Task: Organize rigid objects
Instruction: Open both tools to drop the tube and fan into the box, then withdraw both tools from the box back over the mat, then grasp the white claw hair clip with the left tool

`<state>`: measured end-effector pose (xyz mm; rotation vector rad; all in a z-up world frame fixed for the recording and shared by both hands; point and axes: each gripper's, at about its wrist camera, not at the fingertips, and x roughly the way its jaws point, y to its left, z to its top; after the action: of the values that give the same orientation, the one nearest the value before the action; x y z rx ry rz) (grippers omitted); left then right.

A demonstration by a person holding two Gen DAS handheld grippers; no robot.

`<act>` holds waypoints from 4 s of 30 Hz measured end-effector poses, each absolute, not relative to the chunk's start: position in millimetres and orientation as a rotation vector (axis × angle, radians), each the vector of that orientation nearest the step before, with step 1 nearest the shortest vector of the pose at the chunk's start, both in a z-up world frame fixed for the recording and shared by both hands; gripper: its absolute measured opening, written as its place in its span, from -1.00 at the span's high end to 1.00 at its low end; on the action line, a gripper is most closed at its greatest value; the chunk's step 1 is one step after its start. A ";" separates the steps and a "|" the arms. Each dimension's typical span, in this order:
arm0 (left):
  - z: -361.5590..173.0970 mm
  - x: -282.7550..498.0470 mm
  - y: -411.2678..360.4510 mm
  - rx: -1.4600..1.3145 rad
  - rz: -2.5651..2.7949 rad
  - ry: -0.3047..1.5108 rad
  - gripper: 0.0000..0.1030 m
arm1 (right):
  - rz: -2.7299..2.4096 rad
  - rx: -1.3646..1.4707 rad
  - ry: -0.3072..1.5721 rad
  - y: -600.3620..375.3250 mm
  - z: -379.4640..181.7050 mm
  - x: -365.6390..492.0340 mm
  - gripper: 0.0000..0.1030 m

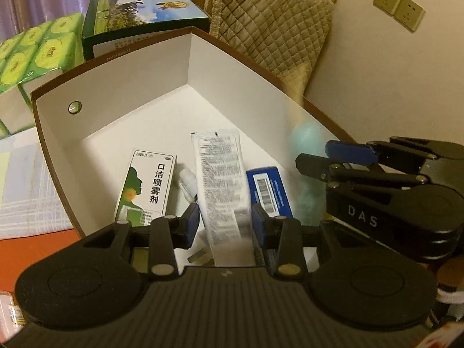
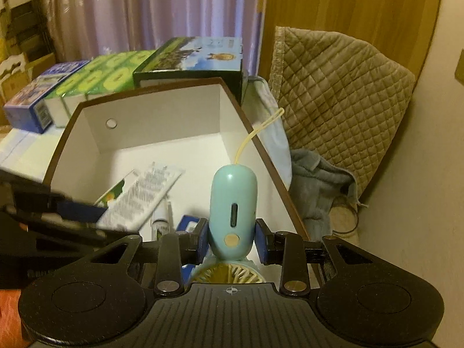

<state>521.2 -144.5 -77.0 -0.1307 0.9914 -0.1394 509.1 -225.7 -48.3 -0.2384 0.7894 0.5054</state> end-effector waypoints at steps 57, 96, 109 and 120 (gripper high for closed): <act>-19.5 428.5 -98.5 -0.100 -0.134 0.826 0.15 | 0.482 -0.068 0.771 -229.9 -13.3 413.1 0.09; -17.1 287.7 91.2 -0.168 0.042 0.836 0.04 | 0.653 -0.055 0.868 -97.3 -24.2 305.6 0.03; -67.6 255.4 106.3 -0.207 0.105 0.977 0.04 | 0.722 -0.111 0.953 -67.7 -55.0 298.0 0.01; -93.7 260.8 87.7 -0.198 0.080 1.062 0.04 | 0.718 -0.131 1.001 -70.0 -71.3 297.3 0.01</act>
<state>260.8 87.7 -93.7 -0.1982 1.0620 0.0797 297.3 -70.0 -71.3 -0.1312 1.0012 0.7180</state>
